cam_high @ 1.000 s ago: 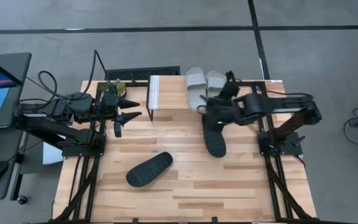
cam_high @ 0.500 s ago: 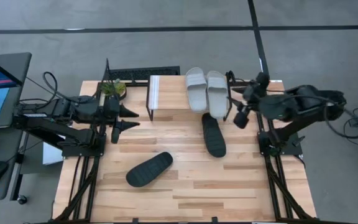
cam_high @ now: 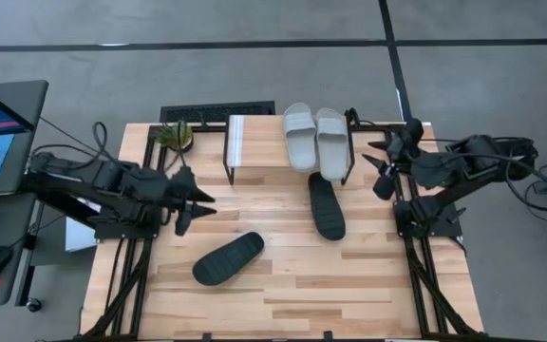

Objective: Pick and place slides into the shelf
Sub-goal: Put the left black slide on the shelf

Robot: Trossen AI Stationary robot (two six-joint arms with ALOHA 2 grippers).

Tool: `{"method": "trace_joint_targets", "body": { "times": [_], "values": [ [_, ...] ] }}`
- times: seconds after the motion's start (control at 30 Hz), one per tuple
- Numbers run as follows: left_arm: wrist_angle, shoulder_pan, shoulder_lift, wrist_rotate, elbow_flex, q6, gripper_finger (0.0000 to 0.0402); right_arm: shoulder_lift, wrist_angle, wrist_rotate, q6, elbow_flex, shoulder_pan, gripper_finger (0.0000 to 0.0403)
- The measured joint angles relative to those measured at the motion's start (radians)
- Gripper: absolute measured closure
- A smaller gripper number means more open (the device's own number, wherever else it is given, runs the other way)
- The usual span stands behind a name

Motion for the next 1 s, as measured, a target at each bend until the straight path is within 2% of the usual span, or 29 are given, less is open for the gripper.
{"method": "trace_joint_targets", "body": {
  "times": [0.33,0.57,0.67,0.83,0.9,1.0],
  "values": [
    [0.101,-0.171,0.016,-0.093,-0.169,-0.316,0.0244,-0.059,0.019,-0.001,0.015,-0.089,0.000,0.0268],
    [0.115,-0.280,0.016,-0.307,-0.250,-0.470,0.0244,-0.056,0.018,-0.003,0.006,-0.092,0.000,0.0269],
    [0.172,-0.287,0.027,-0.354,-0.276,-0.508,0.0244,-0.056,0.017,-0.003,0.004,-0.092,0.000,0.0268],
    [0.372,-0.288,0.037,-0.307,-0.328,-0.487,0.0244,-0.057,0.017,-0.003,0.004,-0.092,0.000,0.0267],
    [0.443,-0.288,0.048,-0.257,-0.343,-0.462,0.0244,-0.057,0.016,-0.003,0.004,-0.092,0.000,0.0267],
    [0.460,-0.296,0.049,-0.154,-0.345,-0.450,0.0244,-0.057,0.014,-0.003,0.004,-0.092,0.000,0.0269]
  ]
}}
